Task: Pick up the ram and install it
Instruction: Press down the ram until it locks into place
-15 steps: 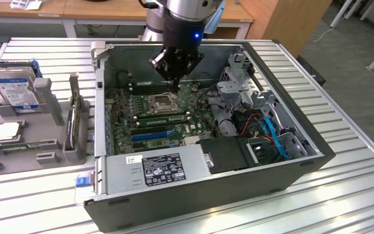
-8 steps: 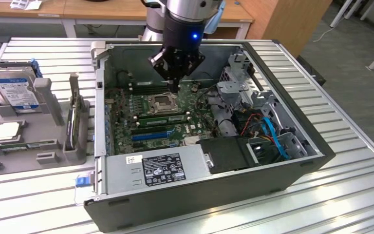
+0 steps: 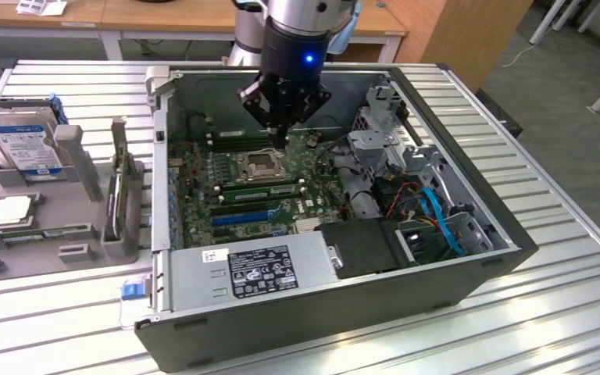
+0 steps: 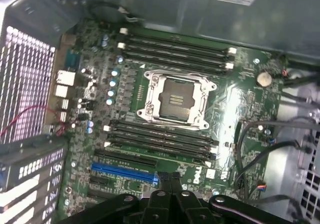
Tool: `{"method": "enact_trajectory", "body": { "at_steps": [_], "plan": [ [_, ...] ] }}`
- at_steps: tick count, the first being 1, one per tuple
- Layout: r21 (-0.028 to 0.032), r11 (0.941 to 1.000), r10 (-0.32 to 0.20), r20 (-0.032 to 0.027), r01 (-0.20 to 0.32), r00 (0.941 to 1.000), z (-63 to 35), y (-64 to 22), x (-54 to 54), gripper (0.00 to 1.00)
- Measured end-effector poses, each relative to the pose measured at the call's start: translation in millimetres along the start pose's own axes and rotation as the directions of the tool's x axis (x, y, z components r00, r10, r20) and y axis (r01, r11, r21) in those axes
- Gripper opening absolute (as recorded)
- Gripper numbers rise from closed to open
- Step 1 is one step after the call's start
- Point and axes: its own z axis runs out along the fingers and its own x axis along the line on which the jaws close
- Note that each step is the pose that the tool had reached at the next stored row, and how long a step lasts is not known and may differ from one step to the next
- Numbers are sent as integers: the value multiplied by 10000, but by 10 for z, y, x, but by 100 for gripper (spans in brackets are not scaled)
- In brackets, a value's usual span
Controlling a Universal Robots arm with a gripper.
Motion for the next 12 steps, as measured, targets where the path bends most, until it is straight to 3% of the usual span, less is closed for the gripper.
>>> {"method": "enact_trajectory", "body": {
  "at_steps": [6, 12],
  "plan": [
    [-36, 9958, 913, 18, -913, 9958, 4, 0, 0, 11],
    [-75, 9830, 1835, 29, -1835, 9830, 7, 0, 0, 11]
  ]
}}
